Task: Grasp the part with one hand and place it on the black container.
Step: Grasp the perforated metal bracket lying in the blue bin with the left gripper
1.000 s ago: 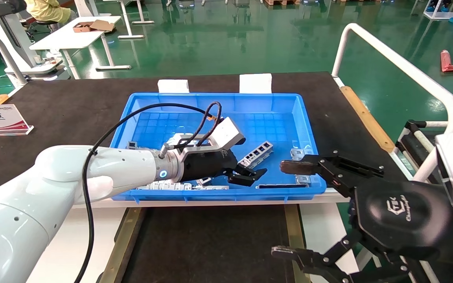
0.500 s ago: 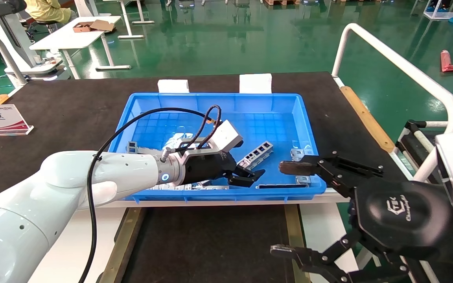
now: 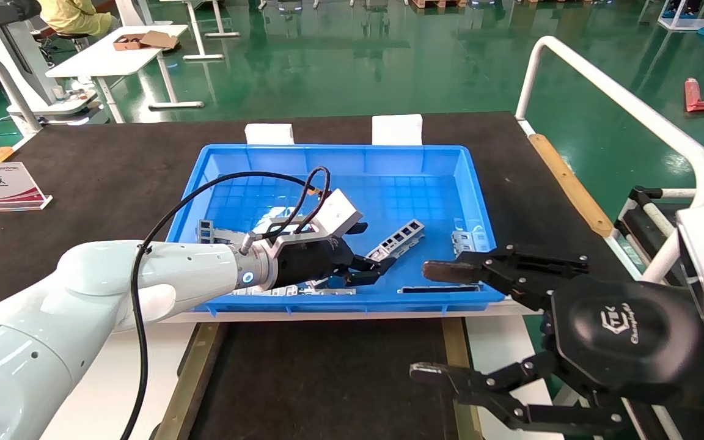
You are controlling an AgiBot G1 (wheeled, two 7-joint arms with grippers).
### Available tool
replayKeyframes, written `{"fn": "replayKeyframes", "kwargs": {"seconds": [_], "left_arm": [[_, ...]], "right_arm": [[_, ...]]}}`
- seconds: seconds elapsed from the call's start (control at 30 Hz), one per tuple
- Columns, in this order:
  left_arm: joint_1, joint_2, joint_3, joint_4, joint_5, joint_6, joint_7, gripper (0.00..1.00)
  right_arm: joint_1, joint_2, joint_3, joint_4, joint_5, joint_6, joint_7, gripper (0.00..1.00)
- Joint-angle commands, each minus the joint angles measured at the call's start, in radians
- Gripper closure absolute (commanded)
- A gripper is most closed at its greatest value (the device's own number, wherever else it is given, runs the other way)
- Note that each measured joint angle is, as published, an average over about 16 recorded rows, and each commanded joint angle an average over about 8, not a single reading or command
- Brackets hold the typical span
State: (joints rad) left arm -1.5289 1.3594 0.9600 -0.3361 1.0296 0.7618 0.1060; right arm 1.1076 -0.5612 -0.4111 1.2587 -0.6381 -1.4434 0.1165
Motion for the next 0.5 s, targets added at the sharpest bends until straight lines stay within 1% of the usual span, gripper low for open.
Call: {"fn": "replayKeyframes", "kwargs": {"seconds": [0.03,0.5], "left_arm": [[0.001,0.000,0.006,0.006,-0.009,-0.003,0.006,1.00],[0.013,0.000,0.048,0.016,-0.067,-0.016,0.021,1.00]], "right_arm": [[0.000,0.000,0.000,0.000,0.000,0.000,0.000,1.00],[0.000,0.000,0.000,0.000,0.000,0.000,0.000,1.00]]}}
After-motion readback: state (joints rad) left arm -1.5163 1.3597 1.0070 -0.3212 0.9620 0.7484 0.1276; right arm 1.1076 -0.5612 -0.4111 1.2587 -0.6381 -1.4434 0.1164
